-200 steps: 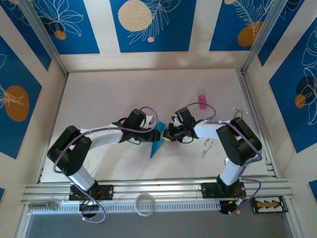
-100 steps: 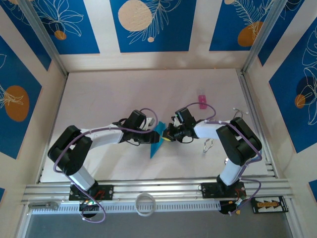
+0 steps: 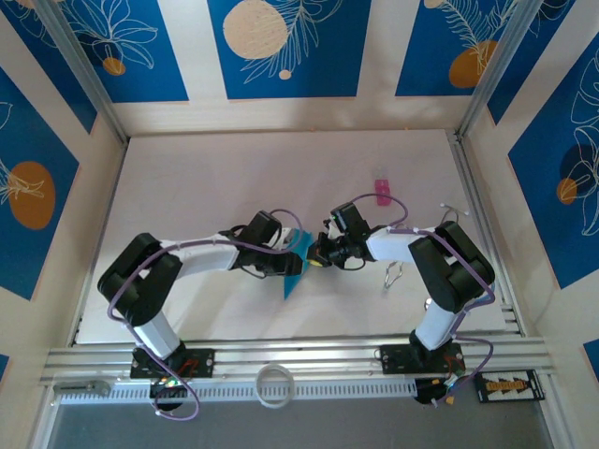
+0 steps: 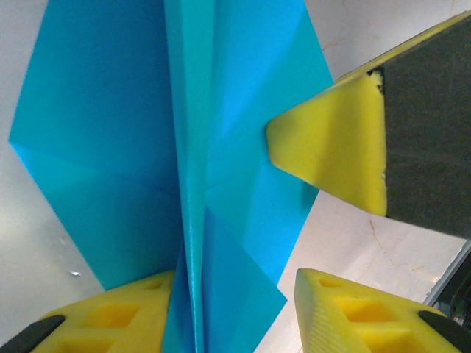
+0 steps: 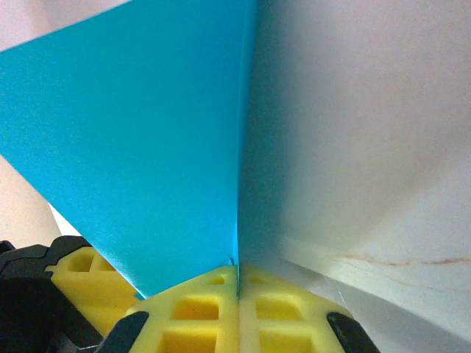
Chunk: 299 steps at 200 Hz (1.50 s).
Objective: Fold a paper plane with a square sheet of paper (pick it up from the middle)
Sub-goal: Move the paper plane to the center of the table.
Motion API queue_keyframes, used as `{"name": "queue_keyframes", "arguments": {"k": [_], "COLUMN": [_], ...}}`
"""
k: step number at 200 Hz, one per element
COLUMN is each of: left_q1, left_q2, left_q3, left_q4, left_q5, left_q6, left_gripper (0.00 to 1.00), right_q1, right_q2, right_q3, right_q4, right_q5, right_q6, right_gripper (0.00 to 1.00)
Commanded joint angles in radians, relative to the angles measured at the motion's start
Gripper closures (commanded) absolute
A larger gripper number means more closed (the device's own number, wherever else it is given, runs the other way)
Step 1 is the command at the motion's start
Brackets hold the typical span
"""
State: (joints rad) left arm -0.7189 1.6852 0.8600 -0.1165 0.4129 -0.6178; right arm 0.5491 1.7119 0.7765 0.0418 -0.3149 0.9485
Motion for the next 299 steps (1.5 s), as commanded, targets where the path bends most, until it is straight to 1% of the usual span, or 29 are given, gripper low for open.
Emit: {"name": "queue_keyframes", "arguments": {"k": [1, 52, 99, 122, 182, 236, 257, 282, 299], "left_q1": [-0.015, -0.024, -0.037, -0.044, -0.062, -0.077, -0.079, -0.078, -0.077], "left_q2": [0.018, 0.041, 0.06, 0.076, 0.088, 0.091, 0.087, 0.069, 0.044], "left_q3": [0.037, 0.057, 0.085, 0.1, 0.122, 0.15, 0.153, 0.139, 0.134], "left_q4": [-0.027, -0.078, -0.118, -0.129, -0.164, -0.215, -0.218, -0.208, -0.235], "left_q5": [-0.018, -0.075, -0.121, -0.123, -0.17, -0.232, -0.237, -0.271, -0.332], "left_q6": [0.027, 0.03, 0.04, 0.044, 0.056, 0.078, 0.081, 0.061, 0.044], "left_gripper": [0.6, 0.69, 0.73, 0.77, 0.79, 0.85, 0.9, 0.94, 0.96], "right_q1": [-0.005, -0.005, -0.005, -0.005, -0.005, -0.006, -0.005, -0.016, -0.041], "right_q2": [0.018, 0.018, 0.026, 0.026, 0.025, 0.023, 0.022, 0.013, -0.014], "right_q3": [0.012, 0.008, 0.013, 0.014, 0.014, 0.015, 0.015, 0.027, 0.039], "right_q4": [-0.005, -0.004, -0.008, -0.013, -0.016, -0.022, -0.019, -0.035, -0.088], "right_q5": [-0.024, -0.024, -0.032, -0.028, -0.028, -0.024, -0.025, -0.046, -0.045], "right_q6": [0.001, 0.002, -0.002, -0.003, -0.004, -0.004, -0.005, -0.05, -0.104], "right_gripper": [0.95, 0.95, 0.95, 0.96, 0.96, 0.95, 0.95, 0.88, 0.78]}}
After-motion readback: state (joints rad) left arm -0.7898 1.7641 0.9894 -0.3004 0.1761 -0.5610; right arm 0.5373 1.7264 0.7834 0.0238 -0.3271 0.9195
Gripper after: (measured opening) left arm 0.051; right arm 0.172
